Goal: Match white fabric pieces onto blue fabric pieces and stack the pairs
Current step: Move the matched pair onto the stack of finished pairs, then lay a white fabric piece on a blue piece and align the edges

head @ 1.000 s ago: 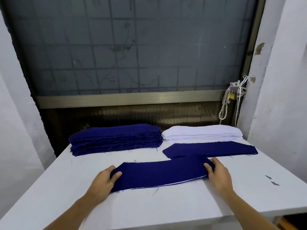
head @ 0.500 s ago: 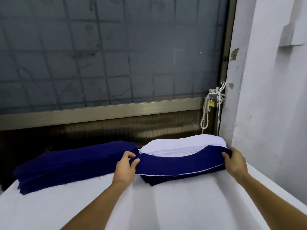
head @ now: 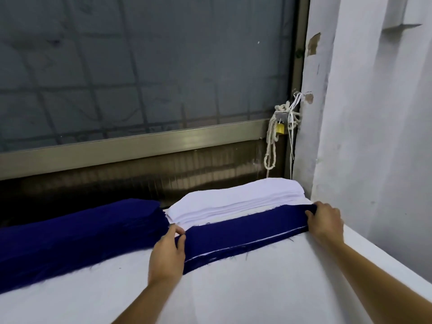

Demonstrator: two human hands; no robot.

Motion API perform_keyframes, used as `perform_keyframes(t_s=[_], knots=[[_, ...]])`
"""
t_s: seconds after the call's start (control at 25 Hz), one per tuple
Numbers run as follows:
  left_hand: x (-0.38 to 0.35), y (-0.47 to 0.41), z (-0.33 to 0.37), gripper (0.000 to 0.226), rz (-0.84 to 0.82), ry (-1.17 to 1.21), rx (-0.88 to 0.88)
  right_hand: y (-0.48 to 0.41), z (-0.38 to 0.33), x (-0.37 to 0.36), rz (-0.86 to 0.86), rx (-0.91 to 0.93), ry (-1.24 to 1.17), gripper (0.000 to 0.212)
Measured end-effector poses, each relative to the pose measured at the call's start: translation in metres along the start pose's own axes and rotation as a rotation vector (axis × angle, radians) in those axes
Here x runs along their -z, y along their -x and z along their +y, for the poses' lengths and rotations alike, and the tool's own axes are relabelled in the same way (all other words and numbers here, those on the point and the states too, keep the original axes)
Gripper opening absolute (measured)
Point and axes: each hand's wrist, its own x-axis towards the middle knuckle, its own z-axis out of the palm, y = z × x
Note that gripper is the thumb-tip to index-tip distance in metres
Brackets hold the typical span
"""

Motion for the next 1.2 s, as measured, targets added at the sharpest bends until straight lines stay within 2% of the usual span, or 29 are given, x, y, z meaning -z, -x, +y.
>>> perform_keyframes(t_s=[0.2, 0.28, 0.36, 0.48, 0.76, 0.92, 1.08, 1.2], knots=[[-0.001, 0.002, -0.001, 0.014, 0.041, -0.040, -0.005, 0.006, -0.003, 0.003, 0.029, -0.020, -0.016, 0.027], [-0.001, 0.002, -0.001, 0.014, 0.051, -0.037, -0.010, 0.011, -0.006, 0.006, 0.096, 0.003, 0.067, 0.033], [0.000, 0.002, 0.000, 0.013, 0.055, -0.044, -0.006, 0.014, -0.012, 0.007, 0.125, 0.134, 0.157, 0.034], [0.000, 0.002, 0.001, 0.011, 0.065, -0.068, 0.003, 0.019, -0.019, 0.006, 0.019, 0.297, 0.139, 0.027], [-0.001, 0.001, 0.000, 0.009, 0.088, -0.093, 0.010, 0.018, -0.016, 0.006, -0.016, 0.219, 0.136, 0.027], [-0.002, 0.000, -0.001, 0.010, 0.092, -0.082, 0.013, 0.029, -0.024, 0.007, -0.008, 0.190, 0.222, 0.024], [0.005, 0.007, 0.004, 0.010, 0.108, -0.049, -0.011, 0.062, -0.054, 0.006, 0.013, 0.296, 0.157, 0.021], [0.020, 0.018, 0.003, 0.006, 0.083, -0.107, -0.110, 0.085, -0.101, 0.008, -0.032, 0.444, 0.077, 0.020]])
